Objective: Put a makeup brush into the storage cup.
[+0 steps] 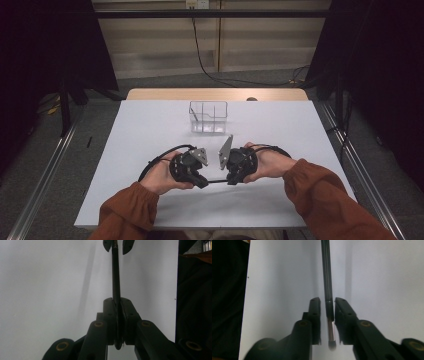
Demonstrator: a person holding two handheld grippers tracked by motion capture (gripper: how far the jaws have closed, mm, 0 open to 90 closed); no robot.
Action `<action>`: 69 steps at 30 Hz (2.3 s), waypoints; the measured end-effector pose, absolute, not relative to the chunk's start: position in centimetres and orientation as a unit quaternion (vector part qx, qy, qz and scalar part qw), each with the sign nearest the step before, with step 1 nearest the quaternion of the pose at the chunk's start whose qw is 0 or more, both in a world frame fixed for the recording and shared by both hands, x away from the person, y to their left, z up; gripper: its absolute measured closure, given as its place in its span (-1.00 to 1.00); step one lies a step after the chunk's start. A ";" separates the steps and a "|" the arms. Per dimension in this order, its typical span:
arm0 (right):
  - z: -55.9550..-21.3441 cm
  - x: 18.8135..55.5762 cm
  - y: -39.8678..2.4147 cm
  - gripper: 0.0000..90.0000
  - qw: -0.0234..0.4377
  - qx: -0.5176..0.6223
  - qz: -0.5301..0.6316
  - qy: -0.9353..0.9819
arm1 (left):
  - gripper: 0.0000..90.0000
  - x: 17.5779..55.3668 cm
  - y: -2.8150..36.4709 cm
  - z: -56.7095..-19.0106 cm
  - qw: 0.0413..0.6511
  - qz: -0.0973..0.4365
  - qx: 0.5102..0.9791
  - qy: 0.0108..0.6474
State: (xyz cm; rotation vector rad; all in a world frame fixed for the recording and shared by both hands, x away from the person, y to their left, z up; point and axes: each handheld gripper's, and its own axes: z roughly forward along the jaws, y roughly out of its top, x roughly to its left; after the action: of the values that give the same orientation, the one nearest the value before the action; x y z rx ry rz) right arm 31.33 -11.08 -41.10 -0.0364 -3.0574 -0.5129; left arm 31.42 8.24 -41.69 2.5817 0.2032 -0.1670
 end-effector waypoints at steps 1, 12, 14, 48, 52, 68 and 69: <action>-41.2 31.4 -11.1 0.55 0.018 -0.007 -0.168 -0.986 | 0.87 31.5 8.3 -41.7 0.271 -0.066 0.957 0.075; -41.6 31.4 -12.2 -0.08 0.018 -0.039 -0.200 -0.979 | 0.87 31.4 8.8 -41.5 0.283 -0.066 0.953 0.085; -41.5 31.4 -12.4 -0.22 0.014 -0.042 -0.212 -0.976 | 0.87 31.4 8.9 -41.6 0.286 -0.067 0.952 0.085; -42.4 30.7 -18.1 -0.87 -0.008 -0.151 -0.308 -0.939 | 0.87 31.3 13.0 -41.3 0.328 -0.051 0.934 0.132; -42.4 30.3 -18.4 -0.87 -0.008 -0.156 -0.322 -0.934 | 0.87 31.1 13.5 -41.3 0.337 -0.045 0.930 0.138; -43.1 29.0 -19.8 -0.85 -0.032 -0.183 -0.388 -0.903 | 0.87 30.0 15.6 -41.5 0.402 -0.030 0.898 0.173; -43.2 29.0 -19.8 -0.85 -0.035 -0.186 -0.391 -0.901 | 0.87 29.9 15.7 -41.6 0.403 -0.026 0.898 0.173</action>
State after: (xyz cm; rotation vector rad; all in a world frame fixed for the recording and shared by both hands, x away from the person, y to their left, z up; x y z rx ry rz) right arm 29.03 -19.84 -43.16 -0.5987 -2.8941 -1.2564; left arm 29.94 15.73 -41.62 2.2703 0.4376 -0.0666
